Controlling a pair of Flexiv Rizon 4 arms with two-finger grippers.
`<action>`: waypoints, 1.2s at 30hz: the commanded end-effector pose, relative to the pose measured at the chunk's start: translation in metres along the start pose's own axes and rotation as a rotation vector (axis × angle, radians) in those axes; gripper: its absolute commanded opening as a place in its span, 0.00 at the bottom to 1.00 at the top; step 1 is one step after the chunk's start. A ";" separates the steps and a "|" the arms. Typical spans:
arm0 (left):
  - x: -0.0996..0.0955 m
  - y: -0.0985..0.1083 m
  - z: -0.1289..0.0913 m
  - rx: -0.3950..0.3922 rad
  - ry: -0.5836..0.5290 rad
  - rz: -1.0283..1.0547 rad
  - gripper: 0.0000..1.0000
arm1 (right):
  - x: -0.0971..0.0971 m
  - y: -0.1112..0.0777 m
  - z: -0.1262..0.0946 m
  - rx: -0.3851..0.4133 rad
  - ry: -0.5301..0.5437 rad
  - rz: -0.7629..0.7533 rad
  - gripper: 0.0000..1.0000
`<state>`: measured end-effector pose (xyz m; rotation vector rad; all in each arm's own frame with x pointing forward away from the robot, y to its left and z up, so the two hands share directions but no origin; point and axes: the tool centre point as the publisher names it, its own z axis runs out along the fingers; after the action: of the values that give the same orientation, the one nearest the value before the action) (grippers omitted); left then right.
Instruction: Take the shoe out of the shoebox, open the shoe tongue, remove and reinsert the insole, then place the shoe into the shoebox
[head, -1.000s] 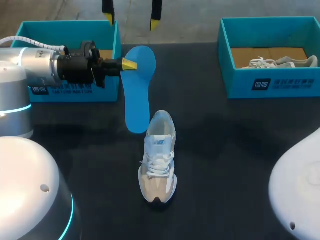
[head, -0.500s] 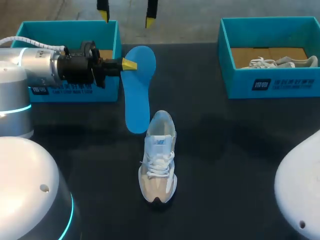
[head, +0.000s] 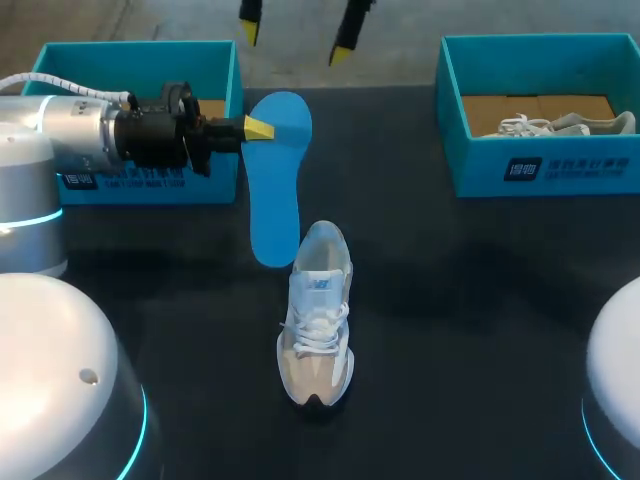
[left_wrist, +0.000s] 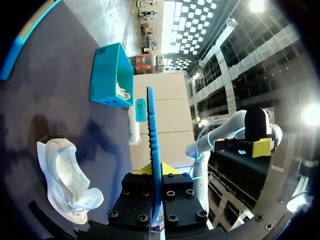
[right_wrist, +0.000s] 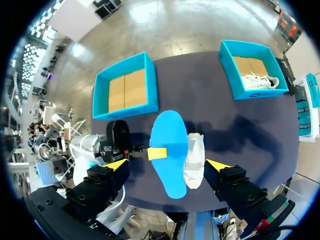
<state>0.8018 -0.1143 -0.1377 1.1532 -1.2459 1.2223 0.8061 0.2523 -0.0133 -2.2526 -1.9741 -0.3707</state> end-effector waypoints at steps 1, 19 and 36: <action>0.000 0.001 0.000 0.001 -0.003 0.000 0.00 | -0.021 -0.004 -0.001 -0.013 0.353 -0.002 1.00; 0.000 0.001 0.000 0.001 -0.003 0.000 0.00 | -0.056 -0.008 0.009 0.001 0.753 0.002 1.00; 0.000 0.001 0.000 0.001 -0.003 0.000 0.00 | -0.072 -0.013 0.031 0.021 1.027 -0.013 1.00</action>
<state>0.8018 -0.1143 -0.1375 1.1534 -1.2461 1.2221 0.7901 0.1967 -0.0559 -1.8583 -1.6988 -0.8524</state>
